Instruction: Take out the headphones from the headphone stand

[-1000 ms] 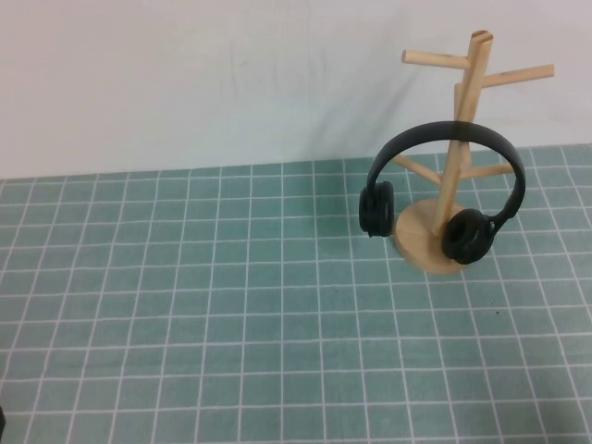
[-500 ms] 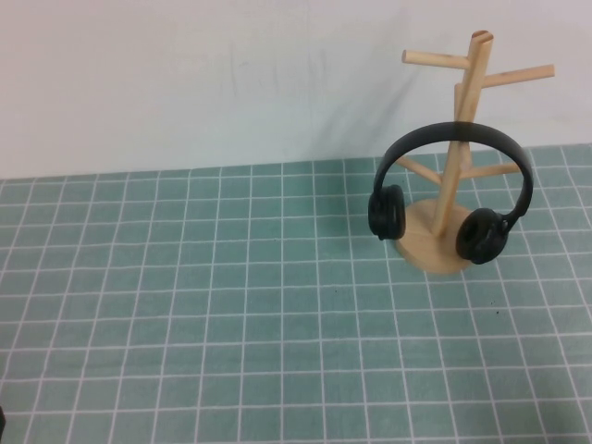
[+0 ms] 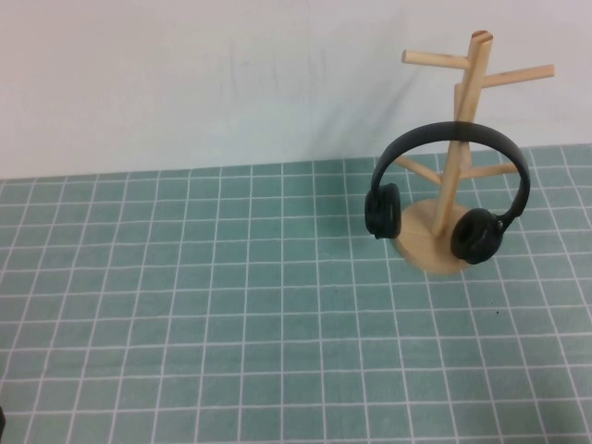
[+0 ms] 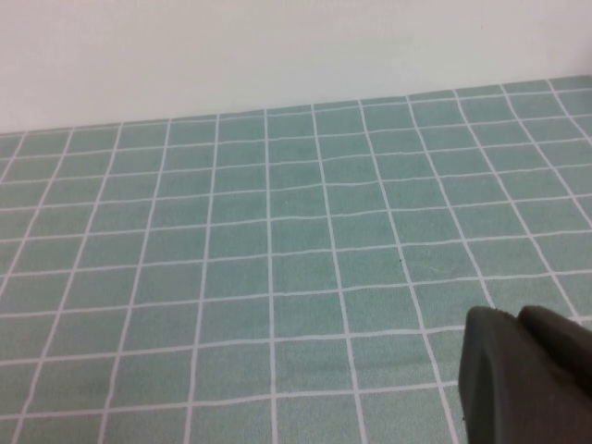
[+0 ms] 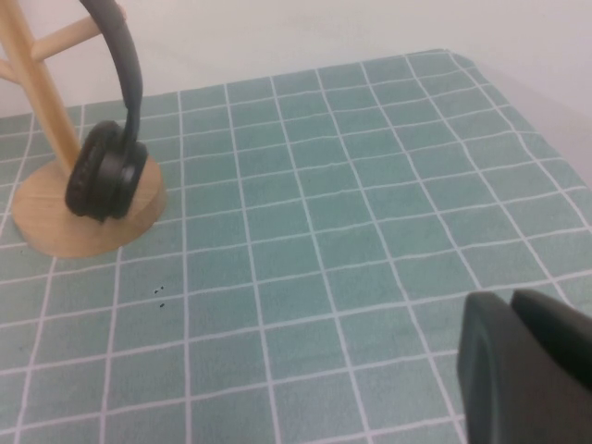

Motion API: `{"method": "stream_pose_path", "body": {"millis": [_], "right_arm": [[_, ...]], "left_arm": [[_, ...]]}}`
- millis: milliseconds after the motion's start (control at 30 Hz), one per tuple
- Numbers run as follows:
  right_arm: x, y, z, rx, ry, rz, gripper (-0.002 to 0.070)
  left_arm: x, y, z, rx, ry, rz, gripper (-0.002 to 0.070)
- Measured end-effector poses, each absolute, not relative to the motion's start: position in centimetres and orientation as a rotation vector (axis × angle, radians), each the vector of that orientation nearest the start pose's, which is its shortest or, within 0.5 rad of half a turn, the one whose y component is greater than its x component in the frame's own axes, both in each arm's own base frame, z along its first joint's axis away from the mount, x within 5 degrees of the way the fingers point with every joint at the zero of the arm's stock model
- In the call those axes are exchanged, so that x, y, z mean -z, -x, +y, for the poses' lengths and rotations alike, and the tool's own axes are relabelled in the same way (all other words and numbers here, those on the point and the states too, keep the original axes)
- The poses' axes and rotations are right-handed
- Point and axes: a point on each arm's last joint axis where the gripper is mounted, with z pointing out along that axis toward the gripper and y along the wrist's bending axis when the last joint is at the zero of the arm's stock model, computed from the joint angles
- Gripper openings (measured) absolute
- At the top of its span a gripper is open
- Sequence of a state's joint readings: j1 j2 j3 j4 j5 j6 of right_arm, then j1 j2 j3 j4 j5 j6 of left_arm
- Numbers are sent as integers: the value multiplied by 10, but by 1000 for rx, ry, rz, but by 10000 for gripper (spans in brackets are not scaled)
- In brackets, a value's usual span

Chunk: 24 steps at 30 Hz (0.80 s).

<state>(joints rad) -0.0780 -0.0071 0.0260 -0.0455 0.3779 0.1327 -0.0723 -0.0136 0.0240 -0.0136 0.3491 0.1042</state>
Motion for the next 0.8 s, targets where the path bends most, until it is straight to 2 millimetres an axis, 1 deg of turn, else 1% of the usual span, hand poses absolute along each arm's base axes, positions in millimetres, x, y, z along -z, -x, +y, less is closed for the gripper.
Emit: {"method": "stream_pose_path", "body": {"millis": [300,400,433,500,667,800], "right_arm": [[-171,-52,-6,9,-168,1872,-9],[-173,-53,-6,14,-164,1844,-9],[-174,-54,-5,-17,-187,1825,-9],[-179,-55,-3,-133,-272,1767,-9],[-192,-57,0,-397,-474,1574,-9],[-198,-57,-2,-500,-569,1480,-9]], "left_arm": [[-174,-53,-4,-9,-154,1837,0],[-174,-53,-4,-9,-154,1837,0],[-174,-53,-4,-9,-154,1837,0],[-174,-53,-4,-9,-154,1837,0],[-174,-53,-4,-9,-154,1837,0],[-174,-53,-4,-9,-154,1837,0]]}}
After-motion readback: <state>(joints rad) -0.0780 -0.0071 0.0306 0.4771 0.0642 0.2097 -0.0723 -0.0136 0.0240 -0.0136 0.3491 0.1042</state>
